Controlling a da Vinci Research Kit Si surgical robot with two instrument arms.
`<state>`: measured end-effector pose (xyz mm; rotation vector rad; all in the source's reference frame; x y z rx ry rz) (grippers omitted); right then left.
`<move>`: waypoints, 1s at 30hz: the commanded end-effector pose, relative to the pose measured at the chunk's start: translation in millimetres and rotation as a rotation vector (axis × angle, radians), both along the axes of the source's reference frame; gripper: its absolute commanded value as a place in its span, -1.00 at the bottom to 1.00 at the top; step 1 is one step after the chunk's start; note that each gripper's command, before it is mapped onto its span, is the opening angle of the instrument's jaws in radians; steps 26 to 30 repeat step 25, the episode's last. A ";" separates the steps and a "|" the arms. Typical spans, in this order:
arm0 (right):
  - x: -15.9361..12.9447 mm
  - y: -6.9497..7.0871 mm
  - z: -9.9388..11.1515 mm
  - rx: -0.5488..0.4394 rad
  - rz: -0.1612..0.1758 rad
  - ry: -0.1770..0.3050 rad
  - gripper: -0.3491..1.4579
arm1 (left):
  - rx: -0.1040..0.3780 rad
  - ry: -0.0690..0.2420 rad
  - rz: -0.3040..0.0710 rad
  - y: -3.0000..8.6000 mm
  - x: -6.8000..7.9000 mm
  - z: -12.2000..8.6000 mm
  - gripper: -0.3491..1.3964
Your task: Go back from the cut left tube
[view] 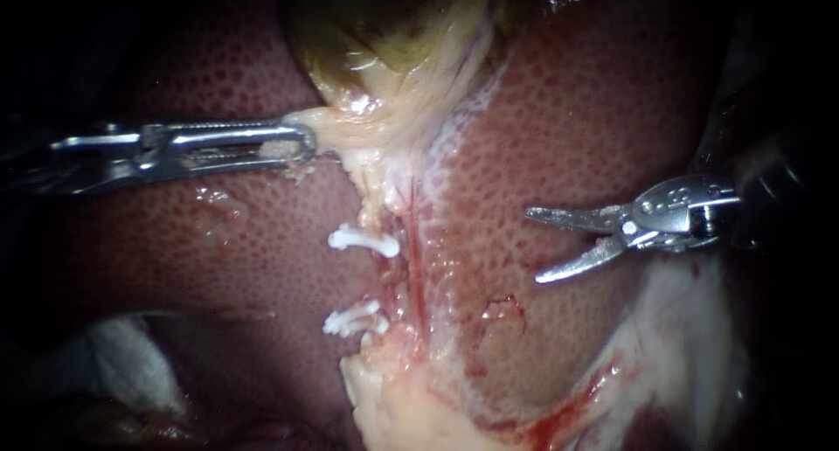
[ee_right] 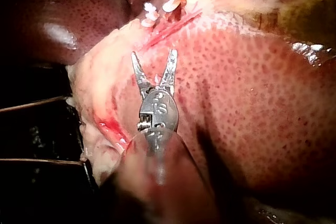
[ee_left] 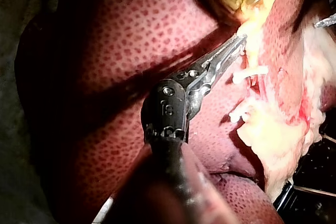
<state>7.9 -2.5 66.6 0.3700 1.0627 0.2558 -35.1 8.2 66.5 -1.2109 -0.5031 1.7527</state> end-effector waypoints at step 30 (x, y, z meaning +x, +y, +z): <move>0.9 0.2 0.0 -0.001 0.007 0.021 0.97 | 0.008 0.014 0.033 -0.3 -3.5 3.2 -1.00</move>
